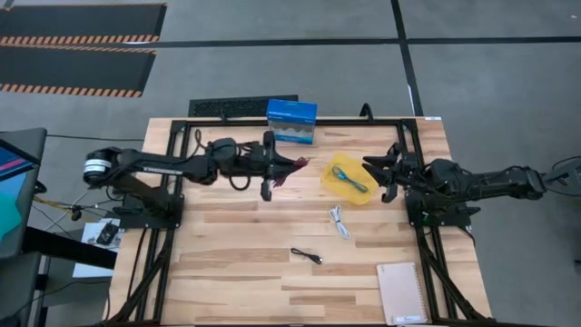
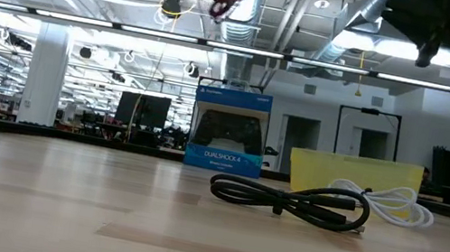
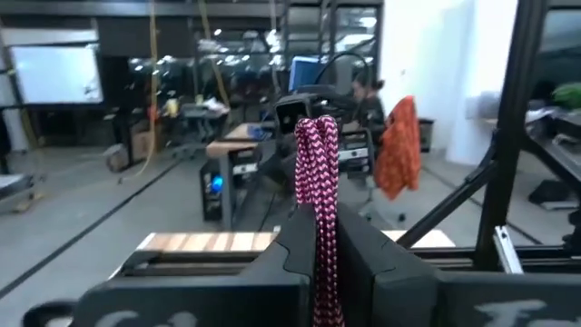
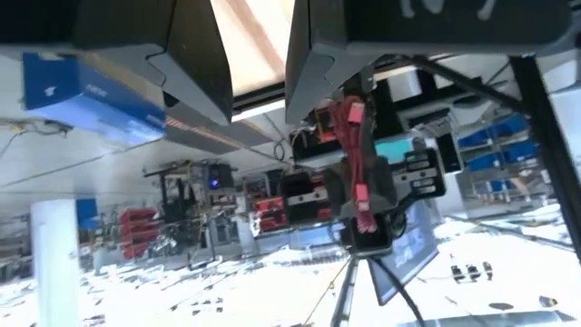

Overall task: Pick and place USB-C Cables
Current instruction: Put the pink charger cable into the yellow bin, then put the black charger cable into the yellow bin

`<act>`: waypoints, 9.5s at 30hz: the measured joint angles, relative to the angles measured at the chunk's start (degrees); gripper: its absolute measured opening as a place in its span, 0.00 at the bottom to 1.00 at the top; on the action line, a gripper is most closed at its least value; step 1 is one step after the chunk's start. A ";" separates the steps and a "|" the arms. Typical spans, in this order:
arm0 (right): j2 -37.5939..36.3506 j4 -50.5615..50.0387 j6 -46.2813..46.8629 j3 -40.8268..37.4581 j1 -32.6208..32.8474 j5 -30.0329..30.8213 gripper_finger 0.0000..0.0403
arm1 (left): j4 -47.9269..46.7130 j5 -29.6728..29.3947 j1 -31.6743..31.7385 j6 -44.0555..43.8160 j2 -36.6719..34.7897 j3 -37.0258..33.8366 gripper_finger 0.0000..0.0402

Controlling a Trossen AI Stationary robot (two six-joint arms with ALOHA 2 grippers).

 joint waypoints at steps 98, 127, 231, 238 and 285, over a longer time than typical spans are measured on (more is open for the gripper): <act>34.66 12.44 1.48 9.53 -7.59 -11.15 0.03 | 28.13 21.34 7.16 -23.98 37.62 24.70 0.03; 13.51 -15.86 4.32 12.14 -7.78 -7.50 0.03 | 26.06 52.36 13.41 -48.51 35.99 24.57 0.41; 65.77 -69.17 -0.69 41.40 -22.60 -15.26 0.54 | -73.70 -20.52 3.34 -5.66 -1.87 13.27 0.32; 57.61 -73.10 -0.21 47.20 -22.18 -15.26 0.56 | -73.70 -14.32 2.95 -5.60 -1.78 13.27 0.42; 43.40 -73.65 22.51 49.09 3.99 -9.86 0.55 | -24.04 -2.04 -24.75 2.45 38.35 13.46 0.42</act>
